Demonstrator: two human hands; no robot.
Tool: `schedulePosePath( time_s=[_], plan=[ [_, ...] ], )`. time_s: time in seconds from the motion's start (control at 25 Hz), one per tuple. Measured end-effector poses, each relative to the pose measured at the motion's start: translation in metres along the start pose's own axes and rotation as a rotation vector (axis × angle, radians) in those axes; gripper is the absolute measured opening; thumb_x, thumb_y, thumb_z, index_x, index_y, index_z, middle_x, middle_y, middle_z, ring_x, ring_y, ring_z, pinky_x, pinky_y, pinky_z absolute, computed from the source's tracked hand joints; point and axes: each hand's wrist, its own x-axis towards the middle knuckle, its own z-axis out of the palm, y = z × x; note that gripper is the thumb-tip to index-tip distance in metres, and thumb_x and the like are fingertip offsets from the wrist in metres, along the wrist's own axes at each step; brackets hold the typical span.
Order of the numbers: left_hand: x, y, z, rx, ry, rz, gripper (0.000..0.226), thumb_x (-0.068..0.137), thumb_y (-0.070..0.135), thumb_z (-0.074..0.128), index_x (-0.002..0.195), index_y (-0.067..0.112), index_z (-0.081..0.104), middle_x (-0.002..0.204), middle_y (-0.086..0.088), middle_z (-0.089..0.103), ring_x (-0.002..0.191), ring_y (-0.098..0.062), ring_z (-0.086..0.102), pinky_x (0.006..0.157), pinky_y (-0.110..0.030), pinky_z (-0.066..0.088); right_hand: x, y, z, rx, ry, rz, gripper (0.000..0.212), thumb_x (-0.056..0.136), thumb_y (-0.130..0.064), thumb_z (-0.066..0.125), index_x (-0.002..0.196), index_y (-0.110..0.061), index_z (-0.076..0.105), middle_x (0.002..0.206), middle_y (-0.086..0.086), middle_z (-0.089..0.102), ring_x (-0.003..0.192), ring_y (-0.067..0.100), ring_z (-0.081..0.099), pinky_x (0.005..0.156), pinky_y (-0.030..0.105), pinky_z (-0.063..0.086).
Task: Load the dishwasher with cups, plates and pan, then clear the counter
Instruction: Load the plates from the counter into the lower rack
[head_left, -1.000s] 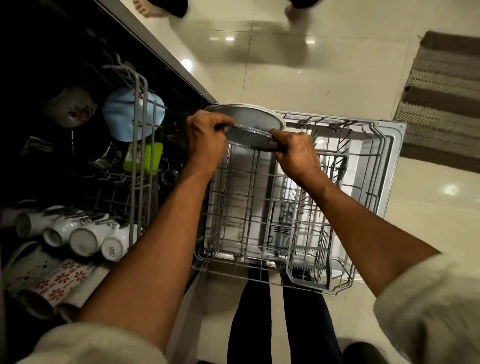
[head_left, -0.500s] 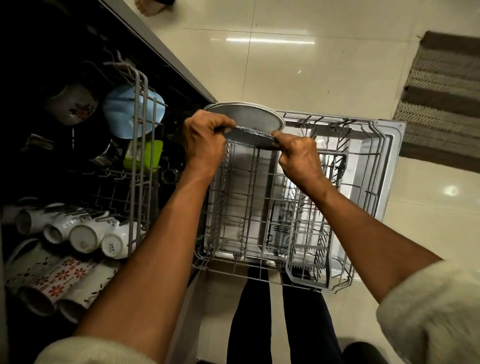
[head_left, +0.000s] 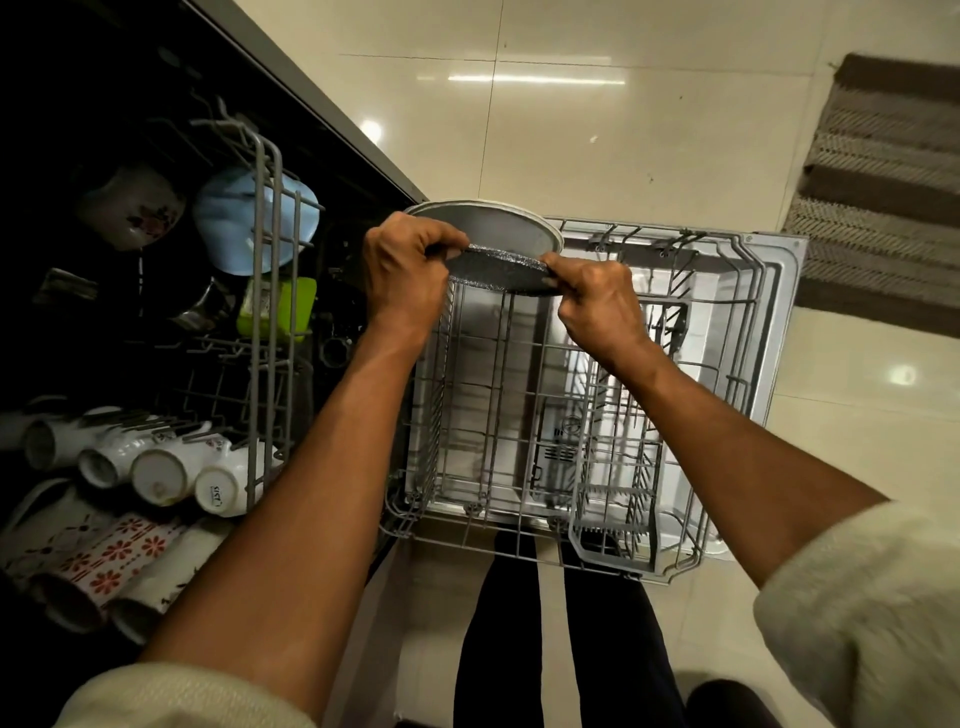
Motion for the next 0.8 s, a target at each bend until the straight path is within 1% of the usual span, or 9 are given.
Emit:
schedulePosePath(
  time_s=[0.16,0.24,0.32,0.4,0.52,0.6,0.68,0.76,0.8],
  plan=[
    [-0.006,-0.003,0.002,0.006,-0.010,-0.008,0.031,0.070,-0.014,0.066,0.086,0.008,0.080,0.085,-0.009,0.075,0.077,-0.012,0.069,0.069,-0.012,0.054,-0.001,0.004,0.000,0.005,-0.042,-0.001,0.056,0.083,0.016,0.054,0.128,-0.013,0.068,0.094,0.010,0.077,0.070,0.019,0.069,0.081,0.022,0.051],
    [-0.007,-0.010,0.003,0.022,-0.015,-0.024,0.030,0.071,-0.012,0.067,0.087,0.009,0.080,0.086,-0.009,0.075,0.078,-0.014,0.070,0.072,-0.022,0.058,0.002,0.003,0.003,0.006,-0.090,-0.007,0.052,0.086,0.014,0.055,0.127,-0.015,0.069,0.098,0.009,0.077,0.073,0.016,0.068,0.082,0.026,0.056],
    [-0.006,-0.020,0.006,0.037,-0.020,-0.028,0.029,0.072,-0.011,0.067,0.089,0.009,0.080,0.089,-0.009,0.075,0.081,-0.016,0.070,0.075,-0.030,0.060,0.002,0.003,0.008,-0.006,-0.145,0.019,0.051,0.090,0.012,0.056,0.130,-0.017,0.067,0.106,0.009,0.076,0.075,0.009,0.063,0.083,0.020,0.053],
    [-0.008,-0.028,0.009,0.046,-0.055,-0.063,0.028,0.076,-0.011,0.068,0.093,0.009,0.079,0.095,-0.009,0.076,0.087,-0.015,0.071,0.081,-0.030,0.060,0.000,0.004,0.014,-0.011,-0.190,0.063,0.049,0.093,0.009,0.055,0.132,-0.018,0.065,0.114,0.009,0.074,0.081,0.010,0.065,0.082,0.014,0.045],
    [-0.016,-0.037,0.016,0.053,-0.157,-0.105,0.037,0.079,-0.012,0.067,0.108,0.009,0.076,0.115,-0.010,0.072,0.108,-0.018,0.068,0.097,-0.027,0.054,0.001,0.005,0.027,0.022,-0.226,0.144,0.043,0.096,0.003,0.057,0.134,-0.016,0.064,0.123,0.011,0.070,0.100,0.019,0.069,0.092,0.018,0.046],
    [-0.024,-0.040,0.021,0.095,-0.224,-0.119,0.053,0.079,-0.013,0.064,0.127,0.007,0.065,0.134,-0.013,0.062,0.128,-0.021,0.057,0.111,-0.029,0.042,0.005,0.002,0.034,0.070,-0.215,0.176,0.039,0.098,-0.003,0.058,0.135,-0.014,0.061,0.125,0.012,0.069,0.101,0.018,0.067,0.095,0.022,0.050],
    [-0.031,-0.037,0.025,0.168,-0.271,-0.120,0.069,0.080,-0.016,0.059,0.144,0.004,0.047,0.153,-0.014,0.042,0.145,-0.022,0.035,0.119,-0.024,0.024,0.011,-0.004,0.037,0.085,-0.188,0.194,0.037,0.100,-0.006,0.057,0.136,-0.012,0.060,0.126,0.013,0.068,0.100,0.017,0.067,0.092,0.019,0.048],
    [-0.037,-0.032,0.028,0.190,-0.318,-0.096,0.084,0.078,-0.019,0.054,0.154,0.005,0.028,0.163,-0.012,0.021,0.152,-0.022,0.013,0.122,-0.025,0.013,0.018,-0.007,0.039,0.062,-0.166,0.199,0.038,0.101,-0.006,0.056,0.138,-0.013,0.059,0.125,0.015,0.068,0.102,0.021,0.067,0.089,0.020,0.047],
    [-0.039,-0.030,0.030,0.196,-0.350,-0.077,0.091,0.076,-0.018,0.054,0.157,0.006,0.019,0.165,-0.011,0.011,0.153,-0.022,0.004,0.123,-0.030,0.012,0.021,-0.008,0.039,0.031,-0.168,0.196,0.040,0.101,-0.005,0.055,0.140,-0.014,0.057,0.125,0.016,0.068,0.103,0.023,0.067,0.087,0.021,0.046]
  ],
)
